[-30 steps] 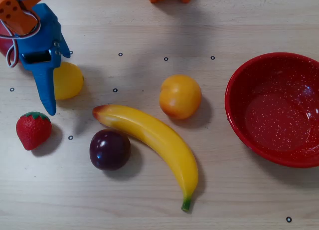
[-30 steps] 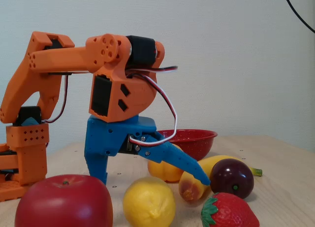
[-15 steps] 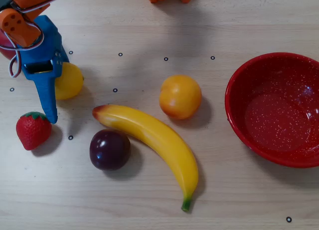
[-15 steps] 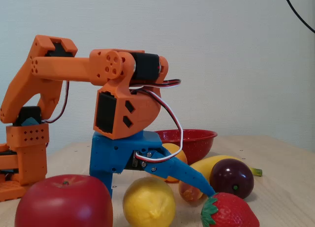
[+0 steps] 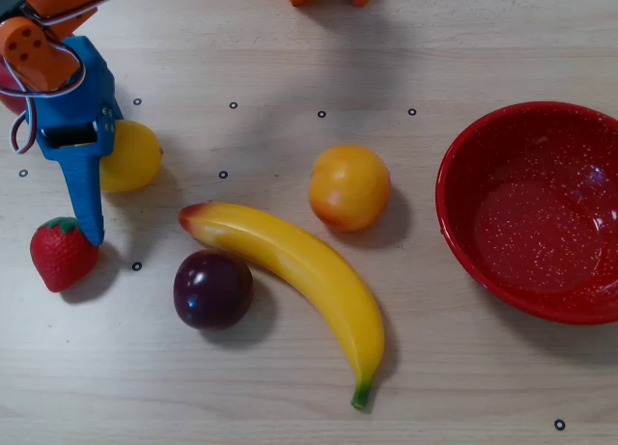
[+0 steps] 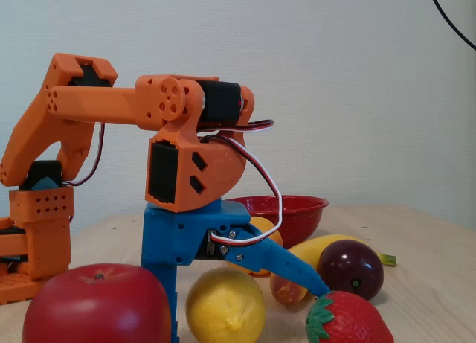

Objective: Put the lemon in the red bowl.

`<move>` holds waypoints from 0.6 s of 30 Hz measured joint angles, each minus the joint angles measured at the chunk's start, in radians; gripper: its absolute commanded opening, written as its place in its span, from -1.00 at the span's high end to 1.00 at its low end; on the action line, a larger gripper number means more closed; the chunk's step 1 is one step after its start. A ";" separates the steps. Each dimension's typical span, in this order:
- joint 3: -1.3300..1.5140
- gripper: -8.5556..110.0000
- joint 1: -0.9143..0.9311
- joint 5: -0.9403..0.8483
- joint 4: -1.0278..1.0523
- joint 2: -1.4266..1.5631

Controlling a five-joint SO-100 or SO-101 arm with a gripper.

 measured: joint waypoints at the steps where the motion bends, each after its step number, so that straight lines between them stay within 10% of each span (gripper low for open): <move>1: 0.000 -0.18 0.000 -0.002 0.000 0.000; 18: -0.018 -0.18 0.000 -0.002 0.034 0.000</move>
